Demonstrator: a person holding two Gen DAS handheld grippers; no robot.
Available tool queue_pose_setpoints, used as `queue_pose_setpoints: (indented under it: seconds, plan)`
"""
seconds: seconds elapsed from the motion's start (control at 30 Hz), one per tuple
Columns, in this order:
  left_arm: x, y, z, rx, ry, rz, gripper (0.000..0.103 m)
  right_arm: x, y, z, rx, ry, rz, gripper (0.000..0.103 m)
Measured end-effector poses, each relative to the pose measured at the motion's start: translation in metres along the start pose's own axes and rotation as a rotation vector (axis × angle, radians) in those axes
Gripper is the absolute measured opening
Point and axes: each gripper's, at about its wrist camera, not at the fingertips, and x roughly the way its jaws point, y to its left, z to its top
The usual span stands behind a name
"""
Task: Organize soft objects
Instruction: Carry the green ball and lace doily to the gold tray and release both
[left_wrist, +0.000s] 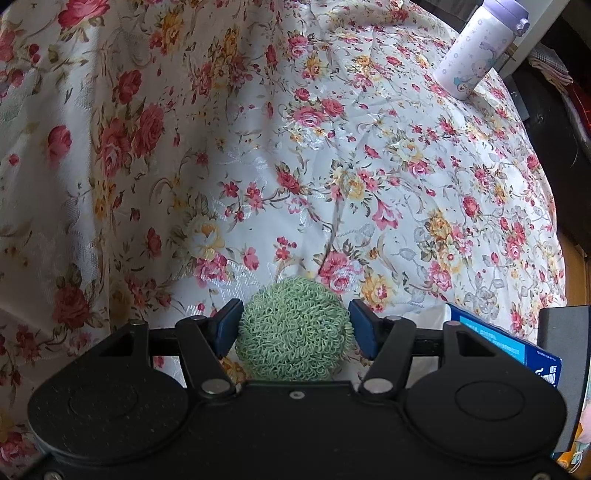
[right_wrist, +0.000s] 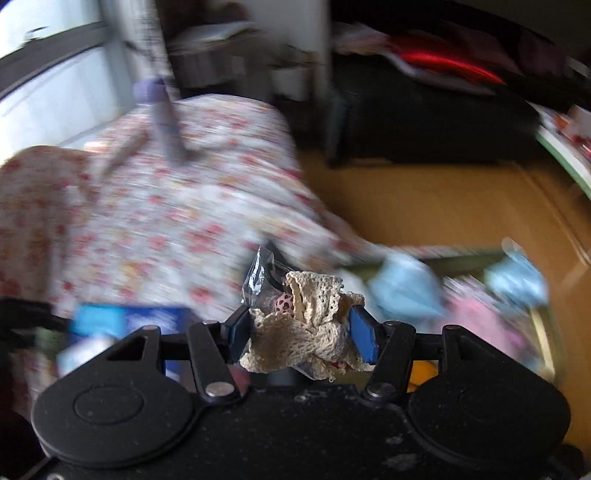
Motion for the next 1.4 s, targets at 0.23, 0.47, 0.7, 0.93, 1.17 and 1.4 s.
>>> queue_pose_setpoints:
  seconds: [0.23,0.47,0.7,0.93,1.17,1.4]
  plan:
    - [-0.009,0.004,-0.001,-0.019,-0.033,-0.01,0.058,-0.005,-0.098,-0.05,0.155,0.017,-0.196,0.057]
    - [-0.035,-0.004,-0.006,0.03,-0.139,0.005,0.058,-0.008,-0.168,-0.079,0.329,-0.005,-0.241,0.057]
    - [-0.074,-0.026,-0.024,0.127,-0.242,0.074,0.058,0.007,-0.178,-0.078,0.339,-0.044,-0.234,0.057]
    - [-0.127,-0.09,-0.043,0.255,-0.313,0.022,0.058,0.008,-0.196,-0.065,0.391,-0.123,-0.216,0.058]
    - [-0.151,-0.185,-0.07,0.454,-0.272,-0.169,0.058,0.012,-0.198,-0.06,0.374,-0.196,-0.212,0.058]
    - [-0.12,-0.261,-0.115,0.616,-0.146,-0.243,0.058,0.014,-0.199,-0.058,0.346,-0.246,-0.169,0.058]
